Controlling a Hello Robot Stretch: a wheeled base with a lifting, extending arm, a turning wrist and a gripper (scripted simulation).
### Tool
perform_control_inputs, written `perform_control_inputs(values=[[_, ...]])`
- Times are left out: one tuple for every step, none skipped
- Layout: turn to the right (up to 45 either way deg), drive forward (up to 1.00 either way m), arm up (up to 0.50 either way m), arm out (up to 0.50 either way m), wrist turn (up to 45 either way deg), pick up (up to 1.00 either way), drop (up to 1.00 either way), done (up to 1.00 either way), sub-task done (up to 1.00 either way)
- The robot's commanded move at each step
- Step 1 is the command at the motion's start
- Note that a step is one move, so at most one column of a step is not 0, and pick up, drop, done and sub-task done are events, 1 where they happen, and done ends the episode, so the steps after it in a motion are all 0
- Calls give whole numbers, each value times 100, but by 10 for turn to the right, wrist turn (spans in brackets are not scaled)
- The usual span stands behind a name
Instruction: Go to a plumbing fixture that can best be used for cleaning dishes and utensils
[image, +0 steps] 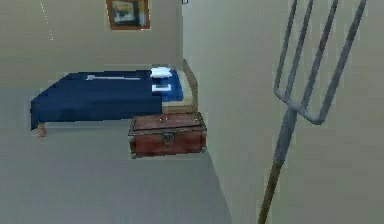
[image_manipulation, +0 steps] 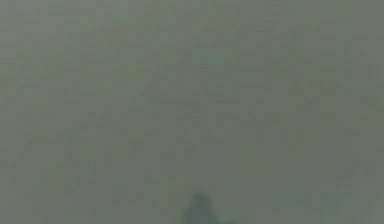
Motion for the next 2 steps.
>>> perform_control_inputs(values=[[-450,0,0,0,0,0,0,0,0],[-60,0,0,0,0,0,0,0,0]])
